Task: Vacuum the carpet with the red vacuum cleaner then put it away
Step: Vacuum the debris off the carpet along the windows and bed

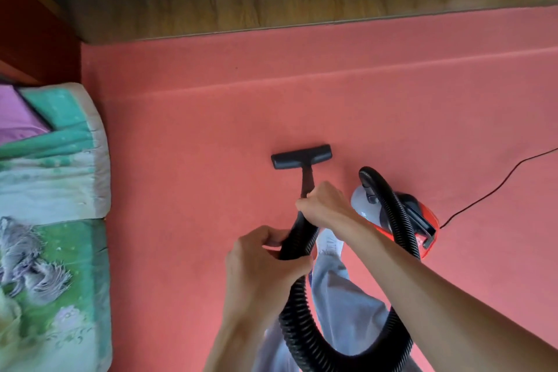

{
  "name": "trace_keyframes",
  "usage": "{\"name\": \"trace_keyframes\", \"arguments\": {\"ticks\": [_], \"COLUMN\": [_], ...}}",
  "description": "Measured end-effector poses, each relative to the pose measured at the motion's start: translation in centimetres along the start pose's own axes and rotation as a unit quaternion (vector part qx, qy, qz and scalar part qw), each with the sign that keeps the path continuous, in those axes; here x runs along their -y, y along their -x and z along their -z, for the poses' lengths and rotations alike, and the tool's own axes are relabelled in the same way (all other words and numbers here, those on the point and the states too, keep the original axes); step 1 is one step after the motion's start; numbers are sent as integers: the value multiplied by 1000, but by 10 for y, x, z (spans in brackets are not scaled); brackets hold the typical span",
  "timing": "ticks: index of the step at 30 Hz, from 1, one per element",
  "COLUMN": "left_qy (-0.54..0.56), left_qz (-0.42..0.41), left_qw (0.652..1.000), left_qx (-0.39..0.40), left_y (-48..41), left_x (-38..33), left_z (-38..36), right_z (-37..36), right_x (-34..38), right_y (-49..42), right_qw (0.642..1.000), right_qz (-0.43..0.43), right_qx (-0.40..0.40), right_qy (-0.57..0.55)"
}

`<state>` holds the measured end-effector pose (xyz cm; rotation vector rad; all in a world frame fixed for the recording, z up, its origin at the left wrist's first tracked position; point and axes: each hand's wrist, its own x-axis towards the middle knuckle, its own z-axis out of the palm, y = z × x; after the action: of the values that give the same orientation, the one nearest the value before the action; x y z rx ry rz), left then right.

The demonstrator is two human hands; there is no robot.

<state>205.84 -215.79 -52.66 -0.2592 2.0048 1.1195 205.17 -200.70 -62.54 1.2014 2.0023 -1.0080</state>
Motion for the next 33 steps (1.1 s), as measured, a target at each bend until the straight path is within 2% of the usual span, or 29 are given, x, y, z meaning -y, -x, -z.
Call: {"name": "trace_keyframes", "arguments": {"ticks": [8,11,14,16,20,23,27,33], "left_qy": [17,0,-6,-9,-35,-55,-71,-98], "left_qz": [-14,4,17,7,-16,-42,-81,-93], "left_qw": [1000,1000,999,997,999,998,993,991], "left_qx": [-12,4,51,71,32,-10,-38,17], "left_y": [-66,-60,-28,-14,-28,-53,-68,-30], "left_x": [4,7,6,1,-3,-2,-1,3], "left_z": [-21,-9,10,17,17,7,5,37], "right_z": [3,1,-2,-6,-18,-25,-30,-25], "right_x": [21,13,-6,-15,-5,11,23,5], "right_y": [-62,-49,-19,-7,-24,-53,-68,-8], "right_qw": [999,999,994,991,989,977,961,938], "right_qz": [33,20,-23,-34,-32,-39,-51,-110], "right_qx": [-39,-9,48,51,16,-24,-28,31], "right_qy": [-8,-33,-94,-116,-143,-210,-269,-326]}}
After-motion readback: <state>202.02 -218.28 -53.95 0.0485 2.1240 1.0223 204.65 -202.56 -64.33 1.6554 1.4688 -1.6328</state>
